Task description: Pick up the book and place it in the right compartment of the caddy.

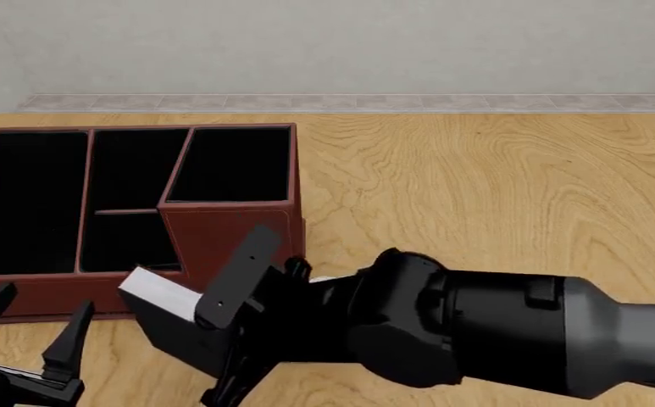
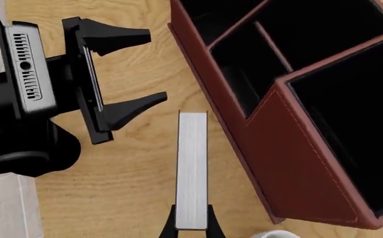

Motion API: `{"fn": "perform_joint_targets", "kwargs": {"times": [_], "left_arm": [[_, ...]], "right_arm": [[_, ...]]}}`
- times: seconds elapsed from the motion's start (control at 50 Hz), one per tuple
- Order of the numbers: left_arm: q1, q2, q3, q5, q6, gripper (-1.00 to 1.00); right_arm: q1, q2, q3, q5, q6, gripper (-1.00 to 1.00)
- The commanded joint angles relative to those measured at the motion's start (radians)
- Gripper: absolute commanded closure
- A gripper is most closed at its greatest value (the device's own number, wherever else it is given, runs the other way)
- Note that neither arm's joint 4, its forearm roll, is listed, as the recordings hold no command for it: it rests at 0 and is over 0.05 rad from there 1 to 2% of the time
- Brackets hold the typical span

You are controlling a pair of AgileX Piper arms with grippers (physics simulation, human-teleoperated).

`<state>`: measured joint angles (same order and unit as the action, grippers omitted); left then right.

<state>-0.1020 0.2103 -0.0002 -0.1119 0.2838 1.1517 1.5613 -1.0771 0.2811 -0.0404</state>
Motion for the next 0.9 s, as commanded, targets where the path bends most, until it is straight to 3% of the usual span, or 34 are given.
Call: {"fn": "perform_joint_targets", "kwargs": {"times": [0.02,0.4,0.9], "left_arm": [[0.002,0.003,0.000,-0.002,-0.002,-1.00],[0.004,-0.002,0.000,0.003,-0.003,-1.00],[0.004,-0.001,0.000,0.003,0.001,-1.00]], "right_arm": [[-0.018,-0.075,0.008,0.020,0.011,1.00],[-0.001,-0.195,0.010,0.112,-0.021,1.00],[-0.001,-0.303,-0.158,0.298,-0.023,1.00]]}}
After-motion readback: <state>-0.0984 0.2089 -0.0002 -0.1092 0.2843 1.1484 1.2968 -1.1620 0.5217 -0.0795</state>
